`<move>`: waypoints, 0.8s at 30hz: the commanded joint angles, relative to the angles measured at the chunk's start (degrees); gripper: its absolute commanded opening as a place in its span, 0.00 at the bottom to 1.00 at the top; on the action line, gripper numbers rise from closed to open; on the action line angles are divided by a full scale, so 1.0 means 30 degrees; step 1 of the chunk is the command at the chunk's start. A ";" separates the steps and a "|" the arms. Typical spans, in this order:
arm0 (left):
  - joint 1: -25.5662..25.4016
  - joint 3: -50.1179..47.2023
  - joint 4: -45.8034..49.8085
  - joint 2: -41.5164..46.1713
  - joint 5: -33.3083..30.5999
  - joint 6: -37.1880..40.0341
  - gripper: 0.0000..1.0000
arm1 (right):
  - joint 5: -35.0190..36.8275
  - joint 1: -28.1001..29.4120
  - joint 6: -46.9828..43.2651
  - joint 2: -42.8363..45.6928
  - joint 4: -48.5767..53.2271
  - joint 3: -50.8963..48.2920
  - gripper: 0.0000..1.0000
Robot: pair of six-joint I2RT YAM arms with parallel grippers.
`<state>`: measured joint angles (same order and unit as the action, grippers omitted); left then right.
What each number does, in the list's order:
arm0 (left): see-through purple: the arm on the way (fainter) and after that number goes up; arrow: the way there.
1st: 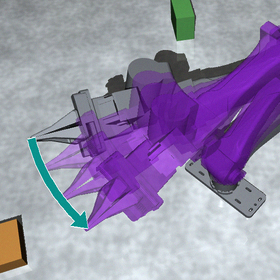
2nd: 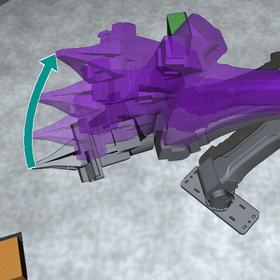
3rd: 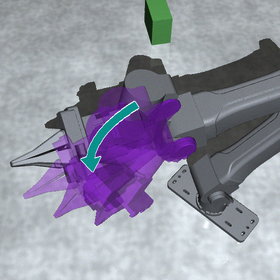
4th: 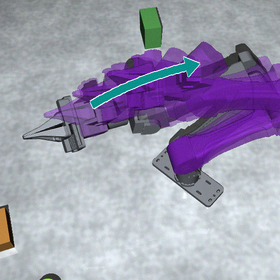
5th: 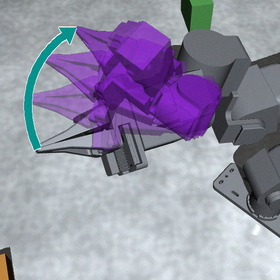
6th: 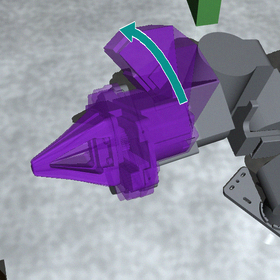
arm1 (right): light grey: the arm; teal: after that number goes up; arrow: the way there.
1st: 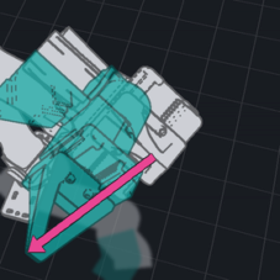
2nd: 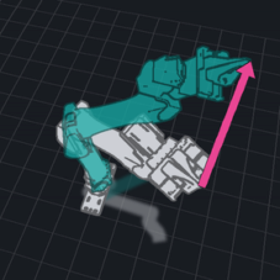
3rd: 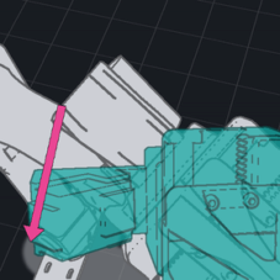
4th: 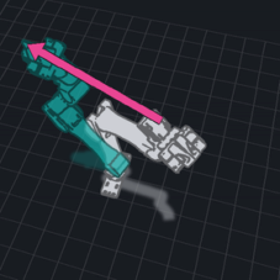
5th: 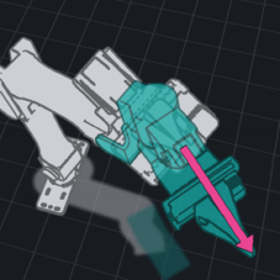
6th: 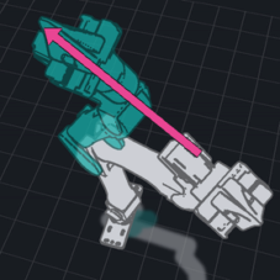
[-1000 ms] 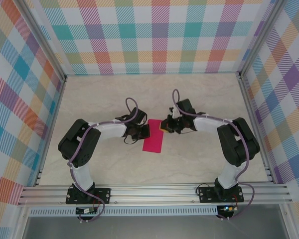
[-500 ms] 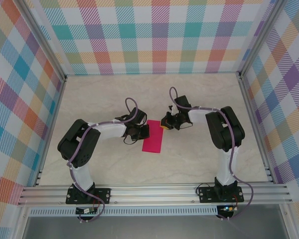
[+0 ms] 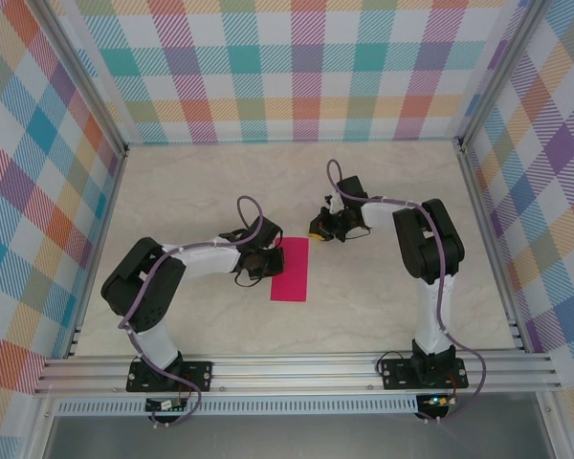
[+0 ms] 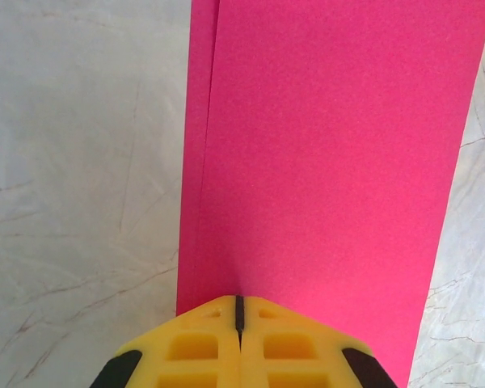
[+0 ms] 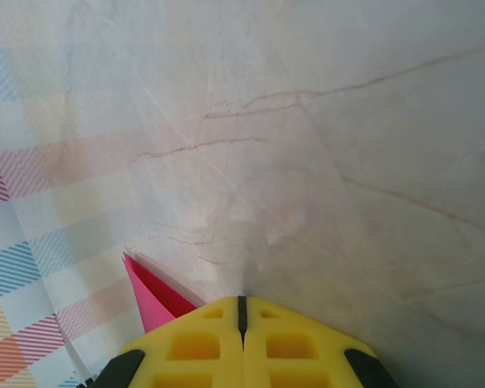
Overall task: Fold a paper plane with a square sheet of paper (pick it up from the middle)
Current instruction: Fold the square sheet of paper in half at the center of the table.
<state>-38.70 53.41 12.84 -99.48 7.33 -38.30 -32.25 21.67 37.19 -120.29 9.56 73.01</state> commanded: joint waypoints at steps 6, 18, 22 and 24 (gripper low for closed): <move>-0.0365 -0.0895 0.2342 0.1103 -0.0689 -0.0684 0.00 | 0.0005 0.0308 -0.0936 0.1454 0.1568 -0.0487 0.00; 0.1396 -0.3886 0.0102 0.7076 0.1262 -0.0932 0.49 | 0.0239 0.3104 -0.0731 0.6109 0.2364 -0.4205 0.31; 0.2645 -0.4526 -0.1450 0.6529 0.3839 -0.0870 0.53 | 0.0338 0.3890 0.0067 0.5990 0.1737 -0.4970 0.34; 0.2792 -0.4546 -0.2517 0.6071 0.5006 -0.1107 0.55 | 0.0603 0.3909 0.0342 0.5882 0.1585 -0.5257 0.34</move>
<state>-31.09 40.34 11.07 -79.88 14.87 -41.01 -31.46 33.69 36.51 -102.08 14.68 58.41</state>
